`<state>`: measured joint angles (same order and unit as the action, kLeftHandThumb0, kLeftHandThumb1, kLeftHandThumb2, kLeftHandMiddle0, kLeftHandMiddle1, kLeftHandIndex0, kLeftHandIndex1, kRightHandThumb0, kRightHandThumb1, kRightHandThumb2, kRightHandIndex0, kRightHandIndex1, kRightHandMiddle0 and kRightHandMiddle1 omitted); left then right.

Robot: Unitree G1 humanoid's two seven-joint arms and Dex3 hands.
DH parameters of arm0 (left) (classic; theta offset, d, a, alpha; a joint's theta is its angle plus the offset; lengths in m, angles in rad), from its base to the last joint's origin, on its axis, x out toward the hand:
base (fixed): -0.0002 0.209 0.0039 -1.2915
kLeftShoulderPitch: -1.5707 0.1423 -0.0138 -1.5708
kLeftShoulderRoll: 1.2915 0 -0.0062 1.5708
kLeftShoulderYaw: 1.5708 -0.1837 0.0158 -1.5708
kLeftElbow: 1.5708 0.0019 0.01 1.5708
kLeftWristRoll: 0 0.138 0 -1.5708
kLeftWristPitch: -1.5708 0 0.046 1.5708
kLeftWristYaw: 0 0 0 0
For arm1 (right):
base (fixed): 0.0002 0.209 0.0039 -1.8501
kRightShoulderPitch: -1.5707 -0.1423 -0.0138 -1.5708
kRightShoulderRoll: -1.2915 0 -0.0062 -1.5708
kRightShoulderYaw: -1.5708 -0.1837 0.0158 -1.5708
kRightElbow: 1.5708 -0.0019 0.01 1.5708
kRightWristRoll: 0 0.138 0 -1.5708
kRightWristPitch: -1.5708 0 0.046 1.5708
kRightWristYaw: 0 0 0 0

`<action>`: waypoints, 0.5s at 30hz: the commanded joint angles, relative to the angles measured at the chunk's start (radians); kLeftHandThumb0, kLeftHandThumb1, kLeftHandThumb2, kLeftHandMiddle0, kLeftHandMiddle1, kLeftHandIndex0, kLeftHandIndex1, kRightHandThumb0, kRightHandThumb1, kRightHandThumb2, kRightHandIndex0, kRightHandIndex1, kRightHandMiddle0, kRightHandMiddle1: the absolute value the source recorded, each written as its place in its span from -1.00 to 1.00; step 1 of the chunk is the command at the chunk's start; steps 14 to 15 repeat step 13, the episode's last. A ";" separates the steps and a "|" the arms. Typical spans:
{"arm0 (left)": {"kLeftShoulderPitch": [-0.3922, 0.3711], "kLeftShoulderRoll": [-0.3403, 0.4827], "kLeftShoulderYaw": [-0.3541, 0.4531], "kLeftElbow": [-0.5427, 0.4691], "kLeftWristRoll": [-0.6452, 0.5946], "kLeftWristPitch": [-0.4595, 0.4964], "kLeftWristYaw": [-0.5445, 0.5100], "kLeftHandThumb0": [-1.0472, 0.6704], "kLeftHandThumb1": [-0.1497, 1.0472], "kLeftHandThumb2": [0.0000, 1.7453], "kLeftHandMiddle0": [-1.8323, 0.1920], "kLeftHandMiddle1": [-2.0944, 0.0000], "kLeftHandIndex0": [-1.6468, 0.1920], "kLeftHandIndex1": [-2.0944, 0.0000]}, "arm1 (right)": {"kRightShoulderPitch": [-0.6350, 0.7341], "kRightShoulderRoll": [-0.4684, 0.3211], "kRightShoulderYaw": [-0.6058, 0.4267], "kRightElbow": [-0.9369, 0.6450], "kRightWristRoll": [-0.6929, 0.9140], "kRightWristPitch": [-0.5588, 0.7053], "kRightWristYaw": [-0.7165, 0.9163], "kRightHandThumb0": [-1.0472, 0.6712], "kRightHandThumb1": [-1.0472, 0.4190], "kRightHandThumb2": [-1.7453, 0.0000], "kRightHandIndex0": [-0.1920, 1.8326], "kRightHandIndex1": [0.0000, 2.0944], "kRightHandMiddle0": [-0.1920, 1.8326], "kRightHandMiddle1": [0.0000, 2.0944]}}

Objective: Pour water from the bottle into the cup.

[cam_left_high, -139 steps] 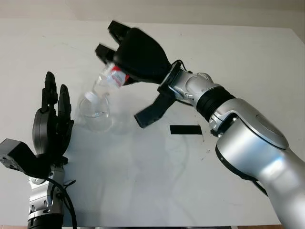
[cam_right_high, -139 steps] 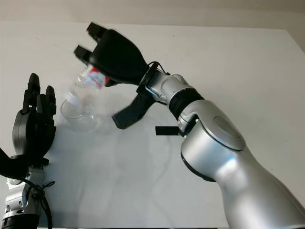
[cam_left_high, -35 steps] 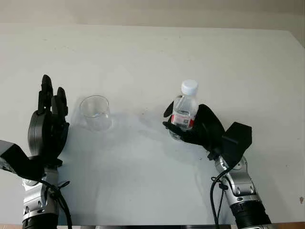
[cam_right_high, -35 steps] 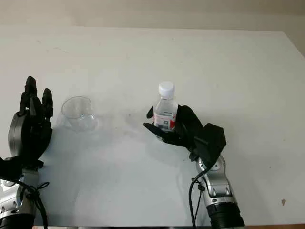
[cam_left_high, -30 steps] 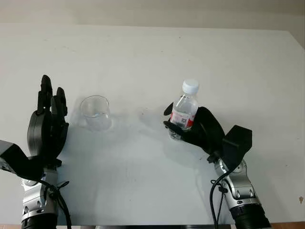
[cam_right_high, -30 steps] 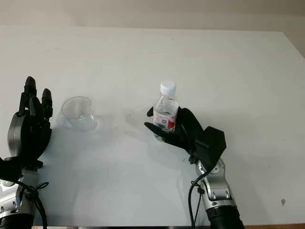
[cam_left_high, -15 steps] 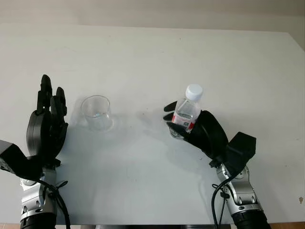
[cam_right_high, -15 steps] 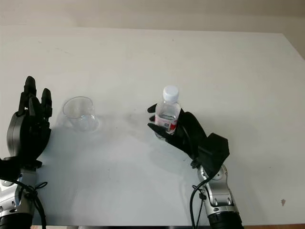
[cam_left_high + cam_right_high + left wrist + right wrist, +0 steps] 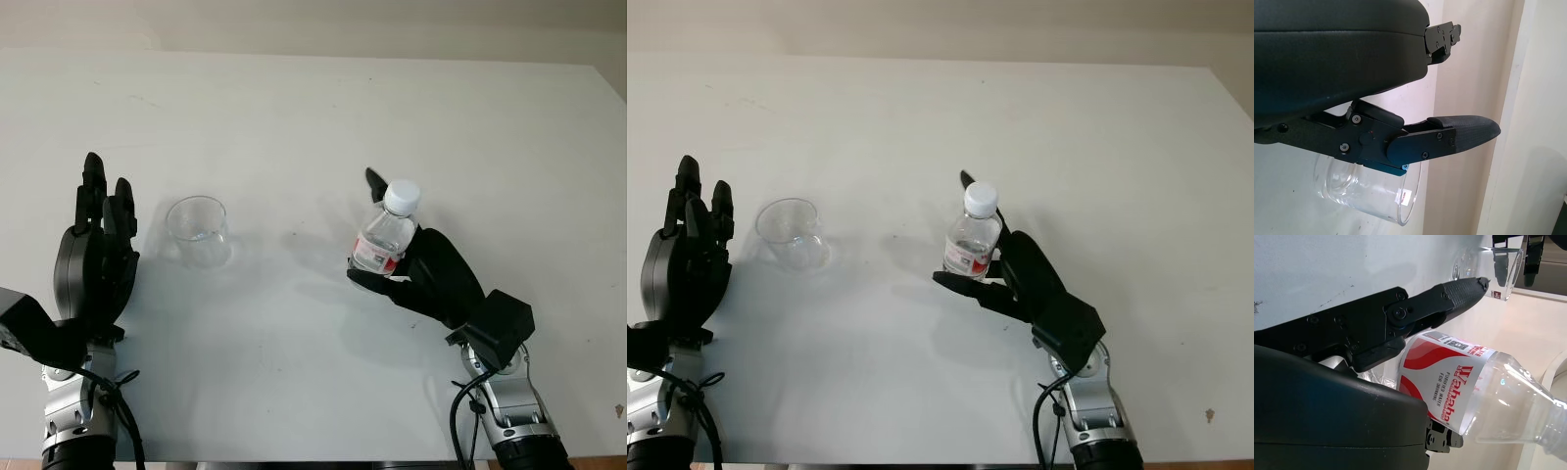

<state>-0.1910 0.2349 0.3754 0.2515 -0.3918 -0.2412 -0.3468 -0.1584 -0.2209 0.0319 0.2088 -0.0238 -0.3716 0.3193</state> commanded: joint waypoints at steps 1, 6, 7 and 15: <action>0.005 -0.001 0.001 0.013 0.000 -0.009 0.000 -0.67 1.00 -0.37 0.96 0.95 0.99 0.96 | 0.011 -0.007 -0.015 -0.026 0.021 0.006 -0.003 -0.83 -0.93 0.93 -1.00 -1.00 -1.00 -1.00; 0.005 -0.003 0.000 0.009 0.002 -0.008 0.005 -0.67 1.00 -0.37 0.96 0.95 0.98 0.95 | 0.002 -0.009 -0.036 -0.009 0.058 -0.010 -0.001 -0.82 -0.93 0.94 -1.00 -1.00 -1.00 -1.00; 0.005 -0.003 0.000 0.009 0.000 -0.008 0.005 -0.67 1.00 -0.37 0.96 0.95 0.99 0.95 | 0.001 -0.011 -0.040 -0.008 0.060 -0.012 0.000 -0.82 -0.93 0.94 -1.00 -1.00 -1.00 -1.00; 0.006 -0.005 0.000 0.011 0.003 -0.012 0.011 -0.67 1.00 -0.37 0.96 0.95 0.98 0.95 | 0.001 -0.009 -0.056 -0.007 0.083 -0.009 0.006 -0.80 -0.93 0.94 -1.00 -1.00 -1.00 -1.00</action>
